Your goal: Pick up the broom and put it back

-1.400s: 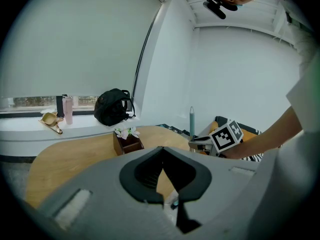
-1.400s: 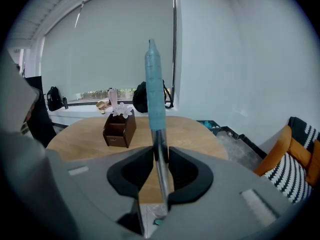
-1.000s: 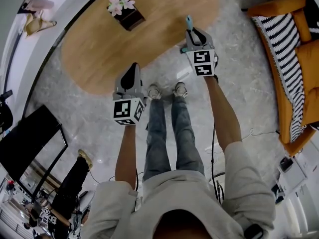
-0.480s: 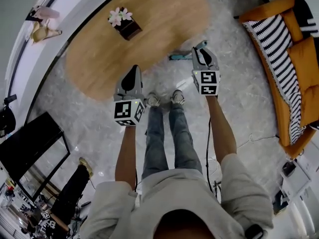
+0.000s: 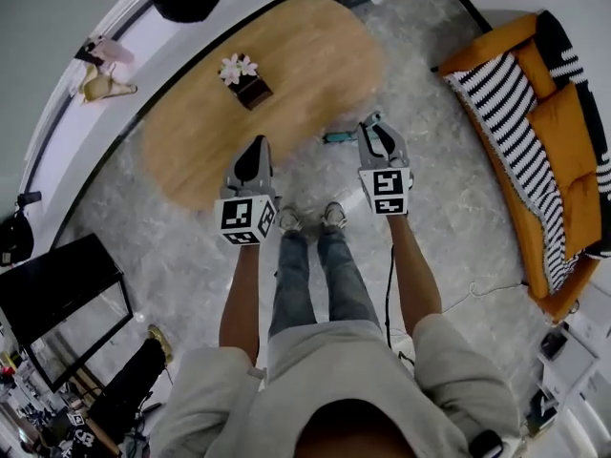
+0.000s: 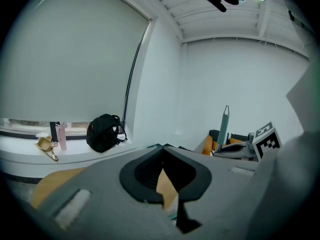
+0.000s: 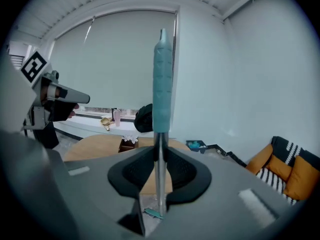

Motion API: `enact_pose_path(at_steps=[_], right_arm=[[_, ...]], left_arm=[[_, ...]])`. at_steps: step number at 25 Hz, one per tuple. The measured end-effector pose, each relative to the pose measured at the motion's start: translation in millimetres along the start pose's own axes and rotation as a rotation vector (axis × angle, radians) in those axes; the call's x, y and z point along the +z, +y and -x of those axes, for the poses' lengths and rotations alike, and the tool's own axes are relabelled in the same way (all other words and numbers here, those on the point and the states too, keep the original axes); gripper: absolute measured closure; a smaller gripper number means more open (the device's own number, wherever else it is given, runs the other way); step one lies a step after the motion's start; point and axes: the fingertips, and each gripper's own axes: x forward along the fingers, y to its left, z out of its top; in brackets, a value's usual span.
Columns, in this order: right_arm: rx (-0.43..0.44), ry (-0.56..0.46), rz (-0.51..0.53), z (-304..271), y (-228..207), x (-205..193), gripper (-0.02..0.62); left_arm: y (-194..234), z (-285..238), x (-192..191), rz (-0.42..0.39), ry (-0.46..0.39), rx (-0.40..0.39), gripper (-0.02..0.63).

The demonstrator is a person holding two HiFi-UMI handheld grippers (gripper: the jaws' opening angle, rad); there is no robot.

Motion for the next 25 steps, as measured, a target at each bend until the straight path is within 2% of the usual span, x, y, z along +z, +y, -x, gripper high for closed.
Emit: enact_pose_path(at_steps=[6,12,25], right_arm=[[0.045,-0.003,0.046,10.7,6.5,18.4,0.517],[0.107,-0.003,0.061,8.0,26.3,19.9,0.517],[0.294,-0.009,0.142,2.1,126.9,13.6,0.517]], left_arm=[[1.8,14.5,23.3,0.007,-0.039,0.042,0.604],[14.7,34.3,20.8,0.014,-0.054,0.112,0.604],[60.7,132.3,-4.3,0.061,-0.082,0.317,0.604]])
